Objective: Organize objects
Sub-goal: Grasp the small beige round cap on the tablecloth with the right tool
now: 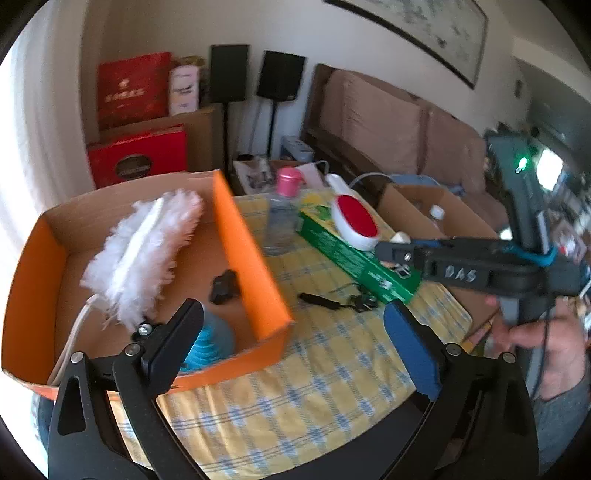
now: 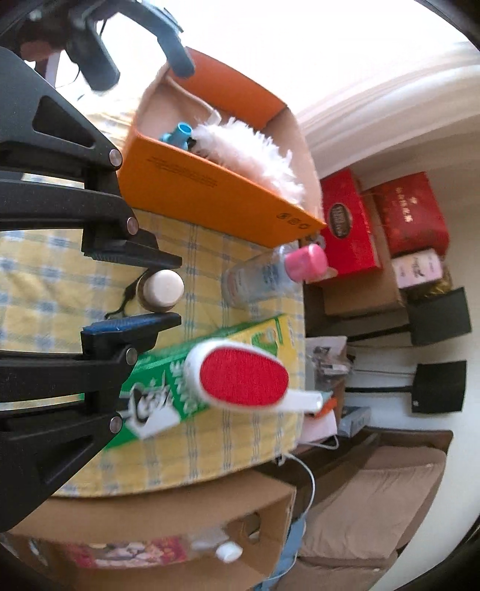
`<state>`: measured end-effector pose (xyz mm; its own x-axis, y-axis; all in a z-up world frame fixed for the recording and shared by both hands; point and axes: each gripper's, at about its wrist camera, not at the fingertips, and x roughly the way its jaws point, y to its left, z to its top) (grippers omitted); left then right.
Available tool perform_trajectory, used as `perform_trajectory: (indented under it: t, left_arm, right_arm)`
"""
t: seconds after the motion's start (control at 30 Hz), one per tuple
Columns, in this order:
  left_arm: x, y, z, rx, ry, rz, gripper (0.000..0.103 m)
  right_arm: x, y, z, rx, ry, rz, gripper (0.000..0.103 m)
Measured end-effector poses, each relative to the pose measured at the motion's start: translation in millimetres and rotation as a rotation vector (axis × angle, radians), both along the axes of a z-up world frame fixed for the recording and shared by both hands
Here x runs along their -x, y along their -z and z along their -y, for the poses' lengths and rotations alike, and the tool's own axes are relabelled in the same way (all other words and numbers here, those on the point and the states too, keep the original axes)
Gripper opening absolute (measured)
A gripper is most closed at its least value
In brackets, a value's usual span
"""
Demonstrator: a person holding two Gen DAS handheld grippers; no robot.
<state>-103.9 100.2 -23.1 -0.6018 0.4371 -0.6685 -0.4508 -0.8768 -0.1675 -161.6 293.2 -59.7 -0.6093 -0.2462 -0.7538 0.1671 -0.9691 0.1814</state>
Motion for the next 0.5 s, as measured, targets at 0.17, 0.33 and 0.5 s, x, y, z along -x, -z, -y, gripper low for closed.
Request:
perform_trajectory:
  t: [0.17, 0.33, 0.5]
  left_arm:
    - [-6.7, 2.1, -29.4, 0.031, 0.079, -0.009, 0.094]
    - [-11.6, 9.4, -56.0, 0.059, 0.152, -0.002, 0.085]
    - [-11.4, 21.5, -78.6, 0.087, 0.207, 0.018, 0.076]
  right_arm:
    - [-23.4, -7.4, -27.2, 0.035, 0.042, -0.001, 0.023]
    - [-45.0, -4.3, -51.7, 0.056, 0.087, 0.007, 0.023]
    - [-61.0, -3.9, -69.7, 0.065, 0.118, 0.009, 0.023]
